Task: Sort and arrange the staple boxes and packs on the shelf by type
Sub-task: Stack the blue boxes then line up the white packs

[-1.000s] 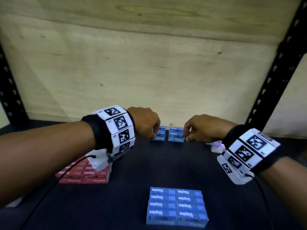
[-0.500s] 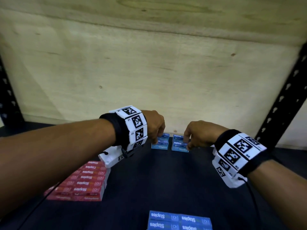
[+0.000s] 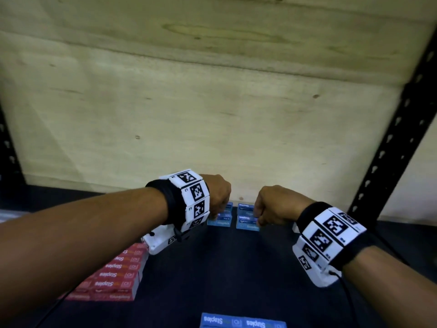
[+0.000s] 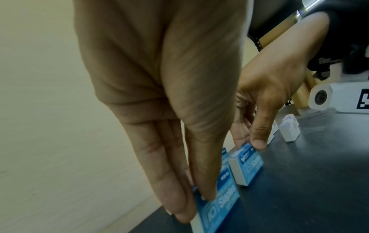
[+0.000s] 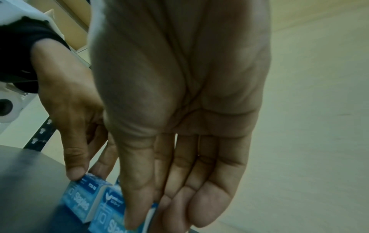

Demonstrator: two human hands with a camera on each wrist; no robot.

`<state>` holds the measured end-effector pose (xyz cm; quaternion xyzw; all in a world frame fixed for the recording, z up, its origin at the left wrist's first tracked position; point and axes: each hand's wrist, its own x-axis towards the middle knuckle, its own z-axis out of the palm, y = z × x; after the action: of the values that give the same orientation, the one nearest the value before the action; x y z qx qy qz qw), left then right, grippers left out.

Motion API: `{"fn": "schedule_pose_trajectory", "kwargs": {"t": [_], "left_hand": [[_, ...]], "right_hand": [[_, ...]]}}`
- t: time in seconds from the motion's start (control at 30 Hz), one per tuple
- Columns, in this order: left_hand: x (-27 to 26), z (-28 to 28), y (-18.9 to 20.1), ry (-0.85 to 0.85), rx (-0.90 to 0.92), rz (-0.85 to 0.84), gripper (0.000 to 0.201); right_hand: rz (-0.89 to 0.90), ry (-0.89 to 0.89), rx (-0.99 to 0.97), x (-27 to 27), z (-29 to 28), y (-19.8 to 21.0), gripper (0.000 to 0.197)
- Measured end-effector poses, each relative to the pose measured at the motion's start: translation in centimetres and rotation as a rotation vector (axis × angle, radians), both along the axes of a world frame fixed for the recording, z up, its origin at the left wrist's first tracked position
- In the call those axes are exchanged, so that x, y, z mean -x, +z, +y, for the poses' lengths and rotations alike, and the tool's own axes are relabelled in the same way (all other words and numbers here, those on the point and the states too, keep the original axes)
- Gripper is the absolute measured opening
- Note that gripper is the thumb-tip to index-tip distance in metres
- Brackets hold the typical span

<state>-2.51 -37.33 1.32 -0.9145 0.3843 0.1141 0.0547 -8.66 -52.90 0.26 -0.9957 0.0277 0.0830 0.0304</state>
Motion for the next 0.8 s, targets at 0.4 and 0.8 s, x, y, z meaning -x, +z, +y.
{"fn": "schedule_pose_trajectory", "kwargs": {"t": [0.4, 0.8], "left_hand": [[5.3, 3.6, 1.1, -0.015, 0.052, 0.093, 0.021], [9.9, 8.4, -0.6, -0.01, 0.088, 0.267, 0.018]], "right_hand": [[0.054, 0.077, -0.063, 7.4, 0.1, 0.6, 0.014], [0.095, 0.123, -0.098, 14.2, 1.7, 0.0, 0.015]]}}
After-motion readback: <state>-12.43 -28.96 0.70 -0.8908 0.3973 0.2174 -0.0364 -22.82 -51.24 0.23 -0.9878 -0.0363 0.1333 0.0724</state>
